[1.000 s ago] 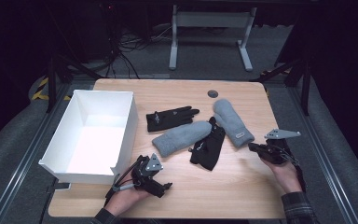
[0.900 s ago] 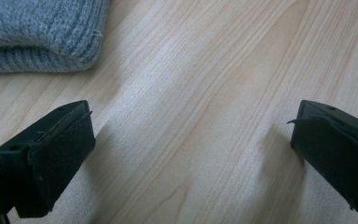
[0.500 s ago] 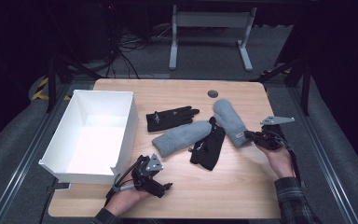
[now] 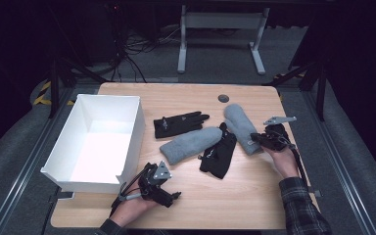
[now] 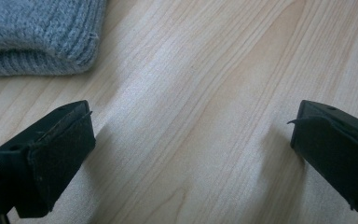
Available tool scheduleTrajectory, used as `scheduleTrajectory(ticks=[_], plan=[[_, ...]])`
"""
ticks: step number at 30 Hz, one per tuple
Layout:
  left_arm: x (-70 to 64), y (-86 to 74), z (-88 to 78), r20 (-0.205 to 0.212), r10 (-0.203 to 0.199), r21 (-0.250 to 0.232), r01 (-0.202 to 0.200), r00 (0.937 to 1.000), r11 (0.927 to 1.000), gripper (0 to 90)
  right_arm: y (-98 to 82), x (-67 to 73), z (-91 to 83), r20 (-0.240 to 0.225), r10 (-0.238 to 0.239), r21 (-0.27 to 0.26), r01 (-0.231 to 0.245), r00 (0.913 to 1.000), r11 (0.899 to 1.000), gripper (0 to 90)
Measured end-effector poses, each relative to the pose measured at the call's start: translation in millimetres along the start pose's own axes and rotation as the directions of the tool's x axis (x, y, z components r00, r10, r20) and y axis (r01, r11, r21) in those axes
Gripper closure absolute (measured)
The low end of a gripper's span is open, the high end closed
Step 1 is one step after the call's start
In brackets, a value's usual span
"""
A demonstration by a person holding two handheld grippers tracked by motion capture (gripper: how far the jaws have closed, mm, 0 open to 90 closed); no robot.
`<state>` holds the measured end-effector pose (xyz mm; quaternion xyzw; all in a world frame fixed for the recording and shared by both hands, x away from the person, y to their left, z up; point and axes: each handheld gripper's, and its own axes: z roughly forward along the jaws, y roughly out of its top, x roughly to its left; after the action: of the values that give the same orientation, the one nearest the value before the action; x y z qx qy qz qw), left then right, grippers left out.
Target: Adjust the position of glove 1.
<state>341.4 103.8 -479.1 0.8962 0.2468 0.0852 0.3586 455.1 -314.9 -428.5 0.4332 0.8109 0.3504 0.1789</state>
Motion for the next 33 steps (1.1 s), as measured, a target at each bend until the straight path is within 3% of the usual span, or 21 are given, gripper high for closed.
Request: scheduleTrajectory(ticks=[10, 33], plan=[[-0.2, 0.1, -0.2, 0.000, 0.000, 0.005, 0.000, 1.0000, 1.0000, 0.1, -7.7, -1.3, 1.1, -0.007, 0.014, 0.016, -0.014, 0.9999, 1.000, 90.0], [-1.4, 0.2, 0.3, -0.003, 0.001, -0.001, -0.001, 1.0000, 1.0000, 0.1, -31.0, 19.8, -28.3, 0.008, -0.028, 0.067, 0.028, 0.9996, 0.997, 90.0]])
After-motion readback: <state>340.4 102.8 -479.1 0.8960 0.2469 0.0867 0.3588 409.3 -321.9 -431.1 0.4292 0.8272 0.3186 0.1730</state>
